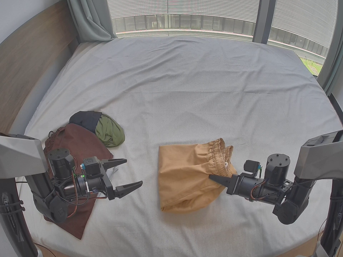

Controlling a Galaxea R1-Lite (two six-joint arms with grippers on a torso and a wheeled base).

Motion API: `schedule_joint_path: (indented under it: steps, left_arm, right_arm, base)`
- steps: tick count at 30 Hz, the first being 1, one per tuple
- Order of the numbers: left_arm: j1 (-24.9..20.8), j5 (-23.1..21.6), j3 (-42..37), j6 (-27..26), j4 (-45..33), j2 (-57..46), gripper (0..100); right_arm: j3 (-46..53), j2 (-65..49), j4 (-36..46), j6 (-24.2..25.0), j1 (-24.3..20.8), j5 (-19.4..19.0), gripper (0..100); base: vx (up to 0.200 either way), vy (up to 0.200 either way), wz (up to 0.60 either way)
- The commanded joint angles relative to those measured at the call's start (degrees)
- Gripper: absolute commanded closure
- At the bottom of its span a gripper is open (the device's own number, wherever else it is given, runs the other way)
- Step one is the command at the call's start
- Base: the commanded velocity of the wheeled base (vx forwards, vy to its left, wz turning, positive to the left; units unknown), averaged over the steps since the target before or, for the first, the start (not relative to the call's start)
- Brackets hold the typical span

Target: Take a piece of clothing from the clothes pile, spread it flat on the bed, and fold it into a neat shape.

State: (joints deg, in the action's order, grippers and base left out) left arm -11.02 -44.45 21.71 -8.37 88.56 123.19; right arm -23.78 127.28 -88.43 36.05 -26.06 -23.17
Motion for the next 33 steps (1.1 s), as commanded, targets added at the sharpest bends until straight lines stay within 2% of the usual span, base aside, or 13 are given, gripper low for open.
schedule_joint_path:
  steps: [1, 9, 15, 20, 26, 29, 33]
  left_arm:
    - [0.0, 0.0, 0.0, 0.0, 0.0, -0.1, 0]
    - [0.4, -0.7, -1.1, 0.1, 0.0, -0.3, 0]
    - [0.4, -0.6, -1.1, 0.1, 0.0, -0.3, 0]
    - [0.4, -0.6, -1.1, 0.1, 0.0, -0.1, 0]
    - [0.4, -0.6, -1.2, 0.1, 0.1, -0.1, 0]
    - [0.1, -0.6, -1.4, 0.1, 0.0, 0.0, 0]
    - [0.2, -0.6, -1.5, 0.1, 0.1, -0.1, 0]
  right_arm:
    - [-0.9, -4.1, 0.0, 0.5, -0.6, -1.2, 100]
    - [-1.8, -4.8, -0.1, 0.5, -0.6, -4.3, 100]
    - [-5.7, -5.8, 0.1, 0.4, -0.3, -5.0, 100]
    - [-7.0, -6.8, 0.1, 0.5, 0.0, -7.4, 100]
    - [-10.4, -6.7, 0.2, 0.8, 0.6, -8.6, 100]
    - [-12.1, -6.6, 0.2, 1.6, 0.7, -10.4, 100]
    - [-14.9, -6.2, 0.3, 3.2, 1.2, -10.7, 100]
  base:
    - [0.000, 0.000, 0.00]
    - [0.000, 0.000, 0.00]
    - [0.000, 0.000, 0.00]
    - [0.000, 0.000, 0.00]
    - [0.000, 0.000, 0.00]
    - [0.000, 0.000, 0.00]
    - [0.000, 0.000, 0.00]
